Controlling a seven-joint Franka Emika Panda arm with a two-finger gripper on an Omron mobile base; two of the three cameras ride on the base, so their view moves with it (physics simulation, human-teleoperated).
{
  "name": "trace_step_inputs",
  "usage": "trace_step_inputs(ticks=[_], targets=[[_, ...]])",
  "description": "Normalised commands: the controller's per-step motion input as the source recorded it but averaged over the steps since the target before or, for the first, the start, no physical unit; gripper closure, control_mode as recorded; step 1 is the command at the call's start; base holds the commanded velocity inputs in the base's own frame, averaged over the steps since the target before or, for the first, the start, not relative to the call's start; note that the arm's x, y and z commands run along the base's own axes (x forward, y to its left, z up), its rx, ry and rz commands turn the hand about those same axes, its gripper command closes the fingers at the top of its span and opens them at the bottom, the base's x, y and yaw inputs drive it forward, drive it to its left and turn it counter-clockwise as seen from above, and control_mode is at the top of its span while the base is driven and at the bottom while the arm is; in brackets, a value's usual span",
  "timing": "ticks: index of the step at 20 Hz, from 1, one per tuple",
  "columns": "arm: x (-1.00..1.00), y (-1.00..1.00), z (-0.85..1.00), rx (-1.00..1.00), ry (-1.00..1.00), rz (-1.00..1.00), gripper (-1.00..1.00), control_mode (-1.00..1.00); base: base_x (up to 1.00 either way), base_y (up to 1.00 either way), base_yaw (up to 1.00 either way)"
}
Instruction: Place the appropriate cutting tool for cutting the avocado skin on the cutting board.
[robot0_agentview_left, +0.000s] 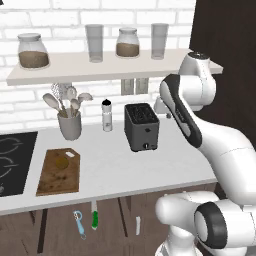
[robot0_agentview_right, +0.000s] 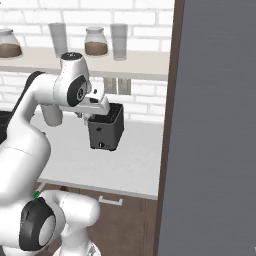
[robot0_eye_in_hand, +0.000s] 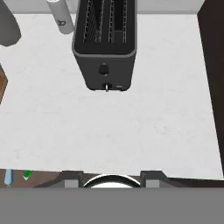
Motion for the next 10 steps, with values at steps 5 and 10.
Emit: trace_step_inputs(ticks=[5, 10], targets=[[-0.38, 0.21, -0.09, 0.00, -0.04, 0.02, -1.00, -1.00, 0.00, 0.00, 0.00], [-0.82, 0.97, -0.65, 0.00, 0.06, 0.10, -1.00, -1.00, 0.00, 0.00, 0.00]])
